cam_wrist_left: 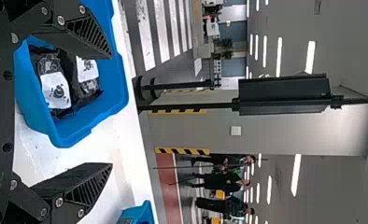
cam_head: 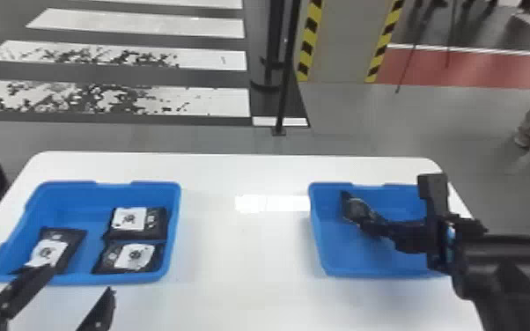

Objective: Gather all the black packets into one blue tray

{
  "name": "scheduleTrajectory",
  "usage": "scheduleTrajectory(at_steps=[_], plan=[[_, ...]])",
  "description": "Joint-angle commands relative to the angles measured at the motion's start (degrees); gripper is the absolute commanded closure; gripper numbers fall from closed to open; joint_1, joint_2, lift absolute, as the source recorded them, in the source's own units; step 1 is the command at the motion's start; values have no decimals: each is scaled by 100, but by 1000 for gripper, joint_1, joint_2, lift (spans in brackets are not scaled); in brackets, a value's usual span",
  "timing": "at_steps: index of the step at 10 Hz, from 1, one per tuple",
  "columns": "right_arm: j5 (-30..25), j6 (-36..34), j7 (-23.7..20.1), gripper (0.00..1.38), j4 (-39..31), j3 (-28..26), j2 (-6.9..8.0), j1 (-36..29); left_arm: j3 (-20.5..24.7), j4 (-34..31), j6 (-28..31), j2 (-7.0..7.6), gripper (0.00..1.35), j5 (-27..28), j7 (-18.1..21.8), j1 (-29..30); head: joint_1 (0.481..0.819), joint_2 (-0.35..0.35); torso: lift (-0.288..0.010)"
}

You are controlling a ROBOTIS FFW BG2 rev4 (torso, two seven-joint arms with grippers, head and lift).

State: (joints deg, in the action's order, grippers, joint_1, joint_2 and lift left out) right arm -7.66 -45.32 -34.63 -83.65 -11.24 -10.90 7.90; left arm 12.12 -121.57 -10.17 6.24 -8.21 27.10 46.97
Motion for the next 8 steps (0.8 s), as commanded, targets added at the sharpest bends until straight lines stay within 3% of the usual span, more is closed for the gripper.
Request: scheduleTrajectory(at_steps=[1, 4, 5, 8], plan=[[-194, 19, 79, 1099, -980, -224, 88, -593, 22, 0, 61, 0, 226, 101, 77, -99, 695, -116, -110], [-23, 89, 246, 1101, -2892, -327, 220, -1647, 11, 0, 314, 26, 226, 78, 226, -296, 695, -152, -110], [92, 145, 237, 1101, -3497, -87, 220, -1957, -47, 0, 482, 62, 226, 55, 296, -451, 695, -149, -110], [309, 272, 149, 1101, -4566, 793, 255, -2477, -389, 56, 932, 176, 226, -276, 402, -845, 695, -43, -110]])
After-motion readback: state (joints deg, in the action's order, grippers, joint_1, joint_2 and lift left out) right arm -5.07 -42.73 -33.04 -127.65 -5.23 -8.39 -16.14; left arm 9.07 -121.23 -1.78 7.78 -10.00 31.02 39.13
